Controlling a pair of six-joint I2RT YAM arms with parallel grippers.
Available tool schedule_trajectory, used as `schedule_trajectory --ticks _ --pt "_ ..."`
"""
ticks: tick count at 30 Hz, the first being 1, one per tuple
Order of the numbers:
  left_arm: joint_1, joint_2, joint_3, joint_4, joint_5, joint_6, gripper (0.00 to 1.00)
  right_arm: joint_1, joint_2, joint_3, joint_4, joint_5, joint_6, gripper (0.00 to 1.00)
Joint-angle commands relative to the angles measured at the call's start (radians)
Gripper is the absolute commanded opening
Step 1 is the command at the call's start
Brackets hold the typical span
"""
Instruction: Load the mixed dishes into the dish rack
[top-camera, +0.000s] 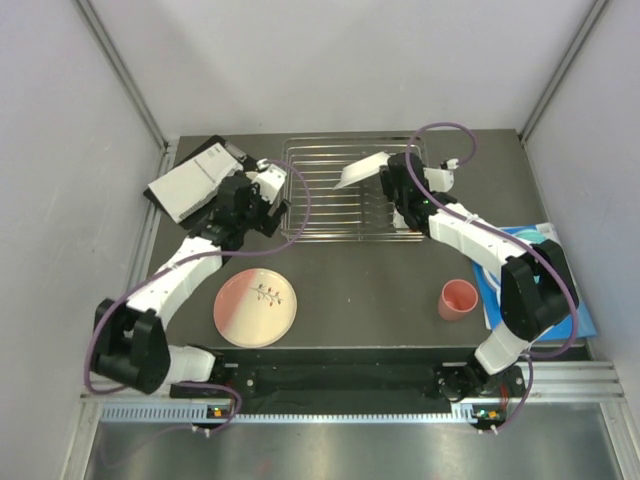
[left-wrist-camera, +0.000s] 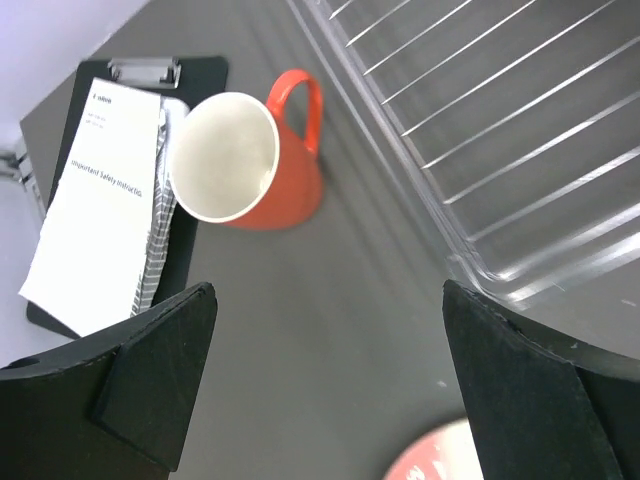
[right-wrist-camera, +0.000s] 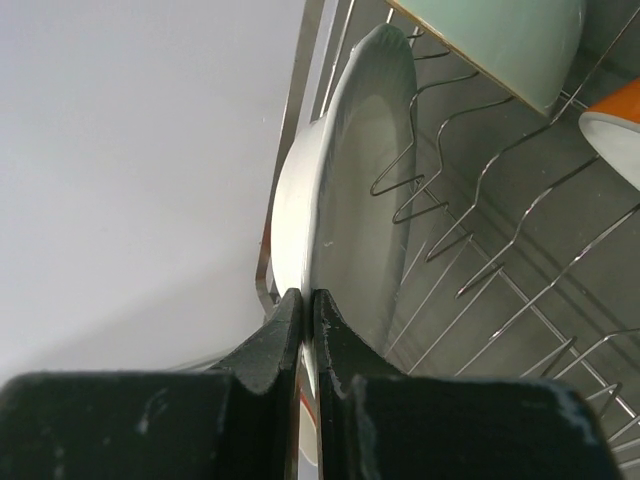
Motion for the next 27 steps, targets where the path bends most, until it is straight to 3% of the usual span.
schedule_trajectory --ticks 1,11,17,22,27 --pt "-0.013 0.159 0.049 0.128 -0.110 0.060 0.99 -0.027 -0.018 0.051 0.058 0.038 0.037 0.00" --pt "-0.040 0.371 0.135 0.165 -0.193 0.106 0.99 -0.055 -0.044 0.008 0.027 -0.005 0.044 0.00" --pt "-0.079 0.304 0.071 0.160 -0.173 0.095 0.99 -0.084 -0.063 -0.029 0.033 -0.045 0.058 0.00" --pt "-0.083 0.252 0.177 0.053 -0.206 0.038 0.99 -0.092 -0.073 -0.049 0.035 -0.061 0.064 0.00" --pt "-0.085 0.227 0.221 0.080 -0.195 0.118 0.99 -0.090 -0.066 -0.046 0.023 -0.081 0.090 0.00"
